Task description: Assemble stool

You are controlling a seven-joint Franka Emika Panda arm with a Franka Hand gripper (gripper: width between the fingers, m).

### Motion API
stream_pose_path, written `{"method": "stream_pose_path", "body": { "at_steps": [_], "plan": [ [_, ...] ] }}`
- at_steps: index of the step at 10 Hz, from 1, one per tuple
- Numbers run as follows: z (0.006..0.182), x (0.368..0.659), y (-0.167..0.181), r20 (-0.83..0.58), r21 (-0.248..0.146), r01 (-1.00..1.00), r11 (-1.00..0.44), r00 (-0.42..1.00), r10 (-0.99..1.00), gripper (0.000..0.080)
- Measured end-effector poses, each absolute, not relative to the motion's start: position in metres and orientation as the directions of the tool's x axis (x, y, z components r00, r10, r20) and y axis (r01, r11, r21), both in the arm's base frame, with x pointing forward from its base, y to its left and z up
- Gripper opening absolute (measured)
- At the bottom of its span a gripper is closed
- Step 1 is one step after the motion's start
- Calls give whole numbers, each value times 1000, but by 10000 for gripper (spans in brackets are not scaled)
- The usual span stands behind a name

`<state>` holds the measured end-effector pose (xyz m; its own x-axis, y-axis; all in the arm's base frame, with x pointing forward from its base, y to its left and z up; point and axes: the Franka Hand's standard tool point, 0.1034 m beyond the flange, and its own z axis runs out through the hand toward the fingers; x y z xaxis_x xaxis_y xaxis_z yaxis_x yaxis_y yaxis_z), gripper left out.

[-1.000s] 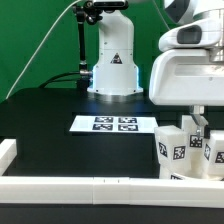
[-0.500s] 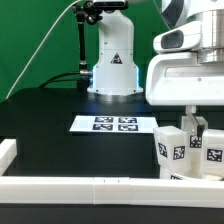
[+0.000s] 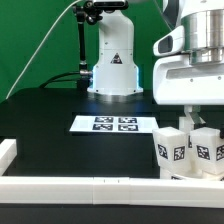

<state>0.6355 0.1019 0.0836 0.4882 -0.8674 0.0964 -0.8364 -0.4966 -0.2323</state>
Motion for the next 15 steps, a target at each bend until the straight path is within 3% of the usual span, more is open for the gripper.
{"method": "stream_pose_path", "body": {
  "at_steps": [4,5,7,11,14,15],
  "plan": [
    [83,632,105,-13,-241,-958,-156,164,-986,340],
    [83,631,106,-63,-235,-972,-12,27,-998,340],
    [82,631,106,-91,-235,-970,59,-38,-995,340],
    [82,631,108,-156,-199,-939,280,-252,-955,340],
    [82,631,108,-158,-201,-940,276,-247,-956,340],
    [90,633,106,-153,-217,-951,220,-190,-970,495]
  ]
}}
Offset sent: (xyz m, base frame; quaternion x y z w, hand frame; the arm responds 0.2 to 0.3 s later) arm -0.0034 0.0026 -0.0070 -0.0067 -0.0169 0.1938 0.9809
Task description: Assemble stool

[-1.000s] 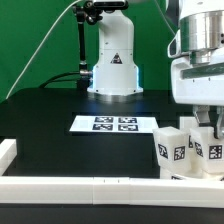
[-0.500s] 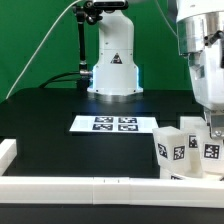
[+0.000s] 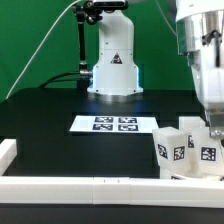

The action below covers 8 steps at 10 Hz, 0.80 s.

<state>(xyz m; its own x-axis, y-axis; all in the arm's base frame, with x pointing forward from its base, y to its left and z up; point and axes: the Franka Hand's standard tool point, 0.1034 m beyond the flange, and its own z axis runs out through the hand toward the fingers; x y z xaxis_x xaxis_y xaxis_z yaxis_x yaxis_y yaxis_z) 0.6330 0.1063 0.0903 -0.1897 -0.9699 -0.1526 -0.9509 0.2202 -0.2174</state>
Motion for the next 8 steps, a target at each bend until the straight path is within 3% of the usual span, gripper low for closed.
{"method": "stream_pose_path", "body": {
  "at_steps": [1,3,4,6,8],
  "plan": [
    [97,633,109,-159,-224,-950,219,-186,-970,599],
    [109,634,113,-161,-244,-953,181,-145,-976,639],
    [106,633,112,-156,-242,-955,173,-137,-978,646],
    [104,632,112,-98,-255,-966,-45,72,-993,649],
    [103,631,113,-27,-227,-911,-344,359,-933,649]
  ]
}}
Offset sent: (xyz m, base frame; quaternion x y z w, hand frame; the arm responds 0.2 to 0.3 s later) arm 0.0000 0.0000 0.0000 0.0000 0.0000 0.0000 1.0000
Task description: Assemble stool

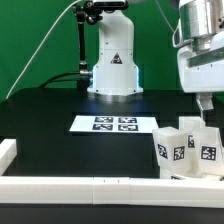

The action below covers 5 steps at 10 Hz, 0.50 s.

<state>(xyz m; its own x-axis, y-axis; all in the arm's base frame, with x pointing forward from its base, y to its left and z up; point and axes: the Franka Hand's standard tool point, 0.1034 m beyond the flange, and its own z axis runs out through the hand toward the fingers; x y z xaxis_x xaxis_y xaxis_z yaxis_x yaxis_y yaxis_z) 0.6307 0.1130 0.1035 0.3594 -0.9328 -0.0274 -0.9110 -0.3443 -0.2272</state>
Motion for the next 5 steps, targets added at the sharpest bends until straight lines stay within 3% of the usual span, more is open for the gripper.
{"method": "stream_pose_path", "body": {
  "at_steps": [2,5],
  "plan": [
    [109,634,116,10,-195,-808,-557,566,-824,649],
    [108,634,114,62,-190,-656,-730,734,-676,649]
  ]
}}
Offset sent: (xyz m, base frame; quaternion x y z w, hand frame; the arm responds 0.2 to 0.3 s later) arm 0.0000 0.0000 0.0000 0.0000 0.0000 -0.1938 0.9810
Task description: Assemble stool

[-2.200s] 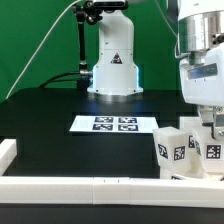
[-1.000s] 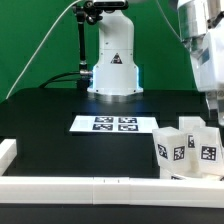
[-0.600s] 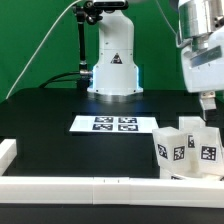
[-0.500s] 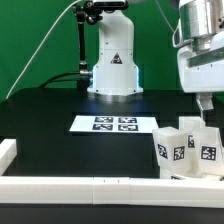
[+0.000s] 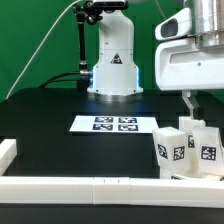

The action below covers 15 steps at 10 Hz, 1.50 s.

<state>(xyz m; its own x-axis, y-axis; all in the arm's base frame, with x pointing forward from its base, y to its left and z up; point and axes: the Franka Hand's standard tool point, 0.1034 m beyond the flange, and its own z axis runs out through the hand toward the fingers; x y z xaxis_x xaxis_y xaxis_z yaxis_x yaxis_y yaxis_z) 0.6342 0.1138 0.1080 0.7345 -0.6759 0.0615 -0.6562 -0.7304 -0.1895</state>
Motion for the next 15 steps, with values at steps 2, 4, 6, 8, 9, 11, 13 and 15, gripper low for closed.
{"method": "stream_pose_path", "body": {
  "at_steps": [2,4,6,8,9,11,13,15],
  "plan": [
    [107,633,113,110,-158,-470,-868,865,-489,649],
    [107,632,112,129,-108,-217,-970,965,-230,649],
    [110,634,110,126,-82,-13,-997,992,-23,649],
    [109,635,105,137,-44,138,-990,982,131,649],
    [109,635,103,139,-34,180,-983,975,174,649],
    [103,634,99,142,4,401,-916,907,397,649],
    [99,635,97,128,40,570,-820,811,570,649],
    [98,635,97,107,68,676,-733,726,679,649]
  ]
}}
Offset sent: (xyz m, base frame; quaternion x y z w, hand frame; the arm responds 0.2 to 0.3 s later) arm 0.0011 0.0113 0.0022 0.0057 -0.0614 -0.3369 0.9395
